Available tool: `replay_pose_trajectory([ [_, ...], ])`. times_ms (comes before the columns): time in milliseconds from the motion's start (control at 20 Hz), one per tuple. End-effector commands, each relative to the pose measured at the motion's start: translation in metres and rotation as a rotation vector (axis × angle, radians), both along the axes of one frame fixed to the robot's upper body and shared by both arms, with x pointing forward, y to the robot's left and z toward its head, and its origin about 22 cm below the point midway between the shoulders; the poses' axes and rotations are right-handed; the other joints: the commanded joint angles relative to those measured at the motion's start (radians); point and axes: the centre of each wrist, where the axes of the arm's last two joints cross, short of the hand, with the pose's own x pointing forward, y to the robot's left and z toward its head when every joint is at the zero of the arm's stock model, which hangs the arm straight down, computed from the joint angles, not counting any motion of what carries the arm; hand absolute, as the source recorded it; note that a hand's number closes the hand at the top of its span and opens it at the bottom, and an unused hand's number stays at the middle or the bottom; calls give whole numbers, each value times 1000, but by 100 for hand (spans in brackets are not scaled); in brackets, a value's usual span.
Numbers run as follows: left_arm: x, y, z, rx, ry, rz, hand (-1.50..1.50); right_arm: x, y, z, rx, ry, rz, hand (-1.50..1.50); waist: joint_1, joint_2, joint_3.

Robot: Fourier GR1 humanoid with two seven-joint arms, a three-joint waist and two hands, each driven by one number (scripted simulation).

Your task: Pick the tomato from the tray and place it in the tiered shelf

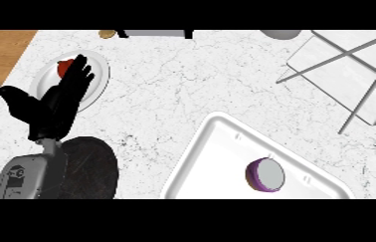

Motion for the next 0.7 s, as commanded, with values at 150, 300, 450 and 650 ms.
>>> replay_pose_trajectory([
  [150, 0, -3, -7, 9, -1, 7, 0, -34, -49, 19, 154, 156, 143, -150, -2, 4, 1],
  [300, -8, 12, -11, 0, -7, 7, 0, -59, -69, 32, 151, 188, 121, -150, 9, 6, 1],
  [450, 10, 0, 6, -17, -3, -13, 0, -87, -87, 49, 156, 149, 124, -150, 4, 11, 4],
  [650, 1, 3, -2, -1, -12, 2, 0, -121, -105, 44, 192, 114, 189, -150, -4, 7, 6],
])
